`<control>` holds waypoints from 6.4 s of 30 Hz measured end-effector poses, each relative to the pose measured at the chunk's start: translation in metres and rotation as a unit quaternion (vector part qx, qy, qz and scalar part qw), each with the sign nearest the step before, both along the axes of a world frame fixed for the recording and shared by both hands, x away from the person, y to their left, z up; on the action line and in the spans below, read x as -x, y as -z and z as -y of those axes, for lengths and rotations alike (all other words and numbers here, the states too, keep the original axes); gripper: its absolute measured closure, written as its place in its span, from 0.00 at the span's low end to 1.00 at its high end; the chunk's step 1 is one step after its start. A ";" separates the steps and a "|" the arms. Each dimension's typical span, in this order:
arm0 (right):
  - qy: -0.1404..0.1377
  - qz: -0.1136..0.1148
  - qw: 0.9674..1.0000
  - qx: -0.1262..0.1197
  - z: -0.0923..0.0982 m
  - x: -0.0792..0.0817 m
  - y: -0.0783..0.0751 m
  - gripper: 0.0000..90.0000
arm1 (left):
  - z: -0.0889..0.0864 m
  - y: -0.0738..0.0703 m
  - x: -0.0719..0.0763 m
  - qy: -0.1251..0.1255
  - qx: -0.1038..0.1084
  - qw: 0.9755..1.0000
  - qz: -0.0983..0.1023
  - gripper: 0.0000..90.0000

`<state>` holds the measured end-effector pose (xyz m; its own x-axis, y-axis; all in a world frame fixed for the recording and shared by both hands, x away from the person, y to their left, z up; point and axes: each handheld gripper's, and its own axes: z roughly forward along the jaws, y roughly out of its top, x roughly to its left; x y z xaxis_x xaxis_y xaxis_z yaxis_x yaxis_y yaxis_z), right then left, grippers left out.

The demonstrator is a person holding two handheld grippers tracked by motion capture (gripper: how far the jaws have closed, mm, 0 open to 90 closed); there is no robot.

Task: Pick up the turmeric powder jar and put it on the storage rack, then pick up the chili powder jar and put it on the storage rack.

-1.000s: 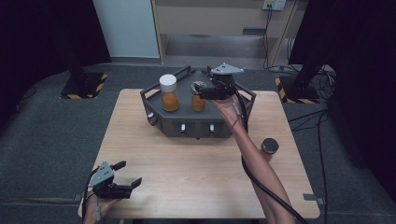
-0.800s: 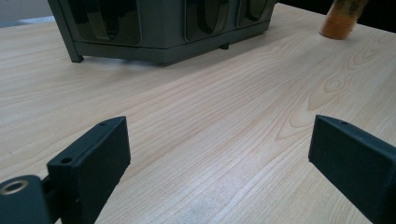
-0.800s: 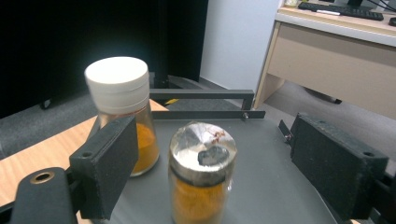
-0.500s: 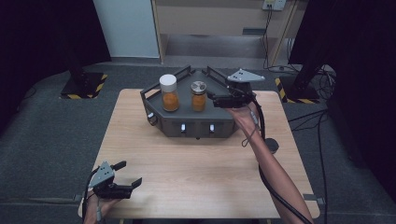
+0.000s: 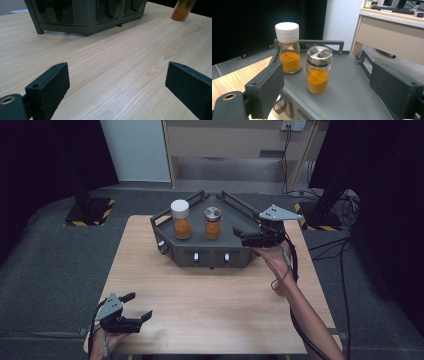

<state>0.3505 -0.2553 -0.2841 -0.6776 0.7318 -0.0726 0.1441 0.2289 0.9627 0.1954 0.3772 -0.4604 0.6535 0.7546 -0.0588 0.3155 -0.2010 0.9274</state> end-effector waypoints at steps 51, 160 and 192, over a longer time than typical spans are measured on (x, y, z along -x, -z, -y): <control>0.005 -0.030 0.999 -0.018 0.092 0.116 0.074 0.11 | 0.001 -0.001 0.001 0.002 0.002 1.000 0.001 0.05; 0.021 -0.066 0.997 -0.016 0.115 0.162 0.150 0.10 | 0.001 -0.001 0.000 0.018 0.001 1.000 0.006 0.05; 0.078 -0.053 0.995 -0.026 0.124 0.158 0.126 0.10 | 0.001 -0.002 0.001 0.014 -0.003 1.000 0.005 0.05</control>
